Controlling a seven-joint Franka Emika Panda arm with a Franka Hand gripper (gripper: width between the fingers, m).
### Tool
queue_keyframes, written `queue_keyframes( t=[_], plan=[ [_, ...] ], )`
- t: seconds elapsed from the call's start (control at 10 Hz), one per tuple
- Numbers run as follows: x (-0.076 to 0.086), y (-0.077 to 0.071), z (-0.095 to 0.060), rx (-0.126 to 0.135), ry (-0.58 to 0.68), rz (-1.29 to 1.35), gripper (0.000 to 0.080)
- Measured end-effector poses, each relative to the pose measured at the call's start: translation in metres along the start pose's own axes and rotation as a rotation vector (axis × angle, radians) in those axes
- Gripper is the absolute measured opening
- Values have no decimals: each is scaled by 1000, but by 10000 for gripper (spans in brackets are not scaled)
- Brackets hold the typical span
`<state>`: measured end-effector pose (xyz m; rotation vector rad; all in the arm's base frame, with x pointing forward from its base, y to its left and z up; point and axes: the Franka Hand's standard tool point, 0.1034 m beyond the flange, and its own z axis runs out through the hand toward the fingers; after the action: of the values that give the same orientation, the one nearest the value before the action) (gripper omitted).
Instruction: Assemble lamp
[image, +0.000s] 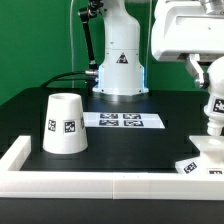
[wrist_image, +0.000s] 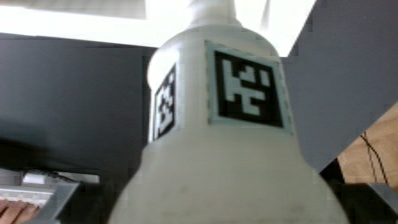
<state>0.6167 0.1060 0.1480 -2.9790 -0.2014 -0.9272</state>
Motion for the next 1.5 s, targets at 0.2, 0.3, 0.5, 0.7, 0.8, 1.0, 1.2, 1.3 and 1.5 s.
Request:
queue_keyframes(
  t=[0.2,0.3,0.5,0.7,0.8,1.0,1.2,1.3,1.5],
  plan=[
    [-4,0,3,-1,-7,-1,579],
    [-6,-1,4,-1,-10,-3,579],
    [-12,-2,9,-2,-18,-8,579],
    [-16,-1,13,-3,-27,-10,579],
    [-18,-2,14,-3,-30,-12,579],
    [-22,-5,16,-5,-15,-19,579],
    [-28,-8,13,-13,28,-26,579],
    [-28,-6,14,-14,23,-22,587],
    [-28,-6,14,-14,22,-22,683]
  ],
)
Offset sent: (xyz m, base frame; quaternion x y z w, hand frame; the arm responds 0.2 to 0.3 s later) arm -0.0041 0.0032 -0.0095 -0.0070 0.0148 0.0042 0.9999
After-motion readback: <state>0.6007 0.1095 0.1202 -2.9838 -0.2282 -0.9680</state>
